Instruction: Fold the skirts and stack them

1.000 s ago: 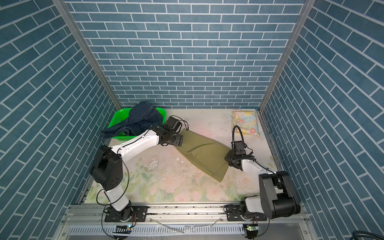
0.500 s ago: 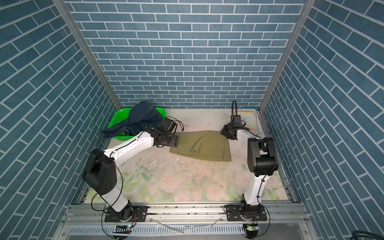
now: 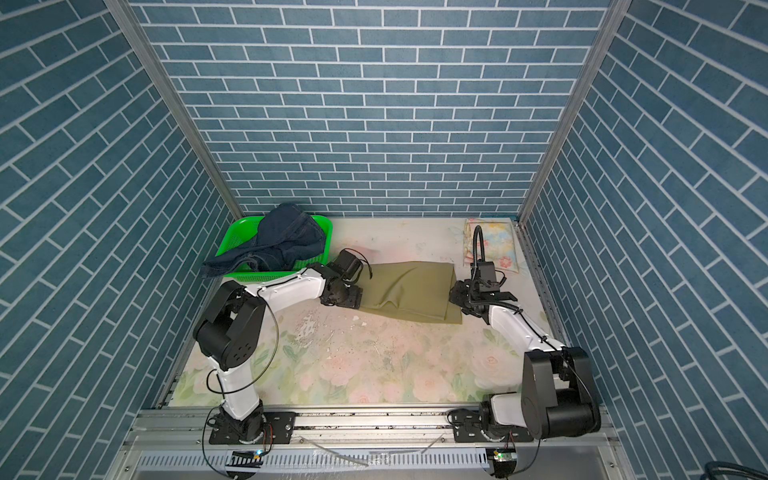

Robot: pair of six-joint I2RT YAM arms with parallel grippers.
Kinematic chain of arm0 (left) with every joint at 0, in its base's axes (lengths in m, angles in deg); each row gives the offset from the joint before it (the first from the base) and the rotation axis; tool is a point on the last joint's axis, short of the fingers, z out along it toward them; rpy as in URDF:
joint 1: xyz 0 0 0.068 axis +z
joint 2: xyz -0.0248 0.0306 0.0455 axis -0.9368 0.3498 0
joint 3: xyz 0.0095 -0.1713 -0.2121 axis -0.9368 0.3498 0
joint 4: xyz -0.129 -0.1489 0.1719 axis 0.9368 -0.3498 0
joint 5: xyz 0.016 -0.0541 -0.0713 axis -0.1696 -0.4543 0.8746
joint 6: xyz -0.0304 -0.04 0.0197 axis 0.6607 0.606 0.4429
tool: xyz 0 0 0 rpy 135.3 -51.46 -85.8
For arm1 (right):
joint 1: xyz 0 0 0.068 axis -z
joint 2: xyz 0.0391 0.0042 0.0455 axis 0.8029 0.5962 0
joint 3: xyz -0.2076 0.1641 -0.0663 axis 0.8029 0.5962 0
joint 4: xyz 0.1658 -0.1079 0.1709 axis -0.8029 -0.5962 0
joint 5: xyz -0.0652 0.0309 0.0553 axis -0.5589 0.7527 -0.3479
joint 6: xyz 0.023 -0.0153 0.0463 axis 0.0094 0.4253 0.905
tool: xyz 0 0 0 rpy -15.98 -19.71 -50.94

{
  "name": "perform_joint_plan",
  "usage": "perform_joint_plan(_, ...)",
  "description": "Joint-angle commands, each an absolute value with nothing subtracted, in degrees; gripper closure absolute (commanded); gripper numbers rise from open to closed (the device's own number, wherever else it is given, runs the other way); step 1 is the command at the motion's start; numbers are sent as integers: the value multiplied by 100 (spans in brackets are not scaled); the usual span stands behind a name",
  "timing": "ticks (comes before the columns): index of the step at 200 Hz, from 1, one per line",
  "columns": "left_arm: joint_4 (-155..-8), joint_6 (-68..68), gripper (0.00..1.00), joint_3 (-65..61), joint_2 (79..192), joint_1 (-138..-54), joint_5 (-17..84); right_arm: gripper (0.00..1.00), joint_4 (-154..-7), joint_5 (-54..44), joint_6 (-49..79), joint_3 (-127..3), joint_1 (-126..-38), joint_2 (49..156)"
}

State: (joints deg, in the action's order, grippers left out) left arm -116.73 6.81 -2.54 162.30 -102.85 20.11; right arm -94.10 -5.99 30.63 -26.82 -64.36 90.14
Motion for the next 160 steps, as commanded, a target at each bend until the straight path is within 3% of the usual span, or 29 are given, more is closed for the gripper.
perform_joint_plan(1,-11430,700,23,-220,16307,-10231,1948,55,-9501,-518,3314,-2406,-6596,8872)
perform_joint_plan(94,-11194,678,24,32,16298,-10100,2032,64,-8756,-129,3745,-2137,-6928,9663)
perform_joint_plan(114,-11140,690,24,91,16280,-10081,2053,74,-8681,-94,3775,-2118,-7010,9760)
perform_joint_plan(139,-11123,690,24,142,16278,-10081,2060,100,-8757,-120,3785,-2111,-7021,9702)
perform_joint_plan(160,-11104,687,24,193,16263,-10074,2069,100,-9018,-300,3703,-2189,-7019,9506)
